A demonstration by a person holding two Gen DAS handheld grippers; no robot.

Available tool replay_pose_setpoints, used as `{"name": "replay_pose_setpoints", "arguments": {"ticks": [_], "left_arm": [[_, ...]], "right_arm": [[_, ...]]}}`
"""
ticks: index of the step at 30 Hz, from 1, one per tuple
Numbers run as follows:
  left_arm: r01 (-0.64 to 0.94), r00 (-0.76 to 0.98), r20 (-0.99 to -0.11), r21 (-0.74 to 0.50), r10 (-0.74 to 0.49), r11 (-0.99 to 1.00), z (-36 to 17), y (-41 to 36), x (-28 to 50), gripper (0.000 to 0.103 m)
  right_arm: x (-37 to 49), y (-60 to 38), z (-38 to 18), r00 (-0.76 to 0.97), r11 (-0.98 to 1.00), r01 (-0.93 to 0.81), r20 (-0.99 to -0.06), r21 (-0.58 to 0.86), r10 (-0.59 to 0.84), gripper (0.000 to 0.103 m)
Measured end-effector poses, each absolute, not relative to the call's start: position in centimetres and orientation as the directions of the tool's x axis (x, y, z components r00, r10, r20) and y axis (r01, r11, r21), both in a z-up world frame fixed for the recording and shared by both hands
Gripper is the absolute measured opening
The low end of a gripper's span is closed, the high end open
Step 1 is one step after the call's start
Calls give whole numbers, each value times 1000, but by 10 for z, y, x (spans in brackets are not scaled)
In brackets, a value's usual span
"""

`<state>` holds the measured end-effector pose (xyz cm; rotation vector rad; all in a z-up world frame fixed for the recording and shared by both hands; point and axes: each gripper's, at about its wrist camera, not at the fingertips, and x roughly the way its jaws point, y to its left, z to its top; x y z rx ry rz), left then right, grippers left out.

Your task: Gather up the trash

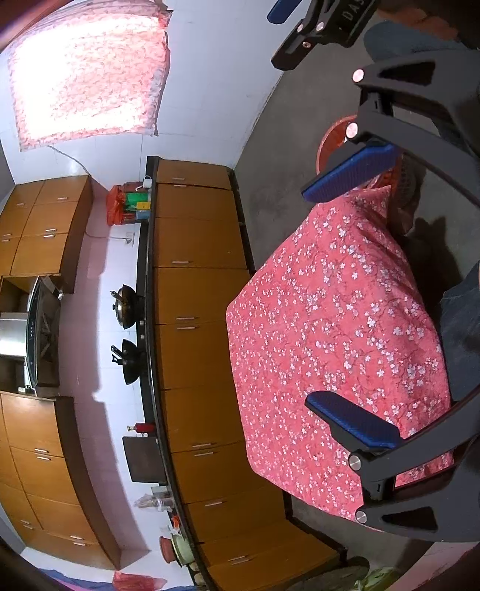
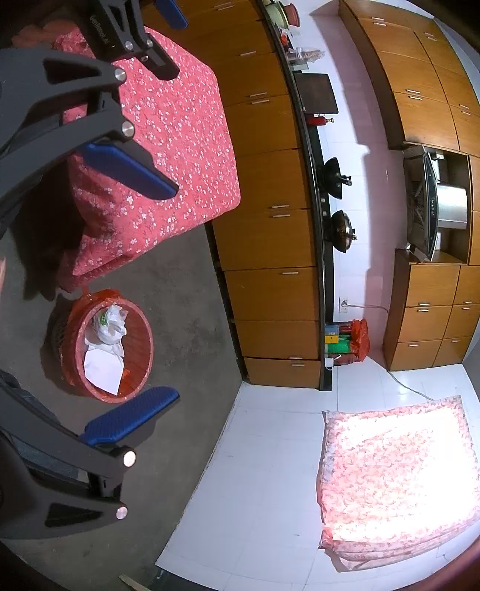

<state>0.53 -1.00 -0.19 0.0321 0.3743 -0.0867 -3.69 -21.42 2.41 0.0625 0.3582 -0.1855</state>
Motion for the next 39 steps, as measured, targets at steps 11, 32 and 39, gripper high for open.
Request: {"name": "replay_pose_setpoints", "arguments": {"ticks": [11,32,39], "left_arm": [[90,928,-364,23,-75,996,-3,-9,3,101],[86,919,-387,14,-74,996,-6,-5,2,101],[86,918,-390,12,-74,996,-8,-6,2,101]], "right_arm": [[-36,-215,21,916,980,196,-361,23,-175,99],[-33,-210,15,911,984,176,-383,26,-153,99],[-33,-208,13,910,984,178,-386,28,-153,99]]}}
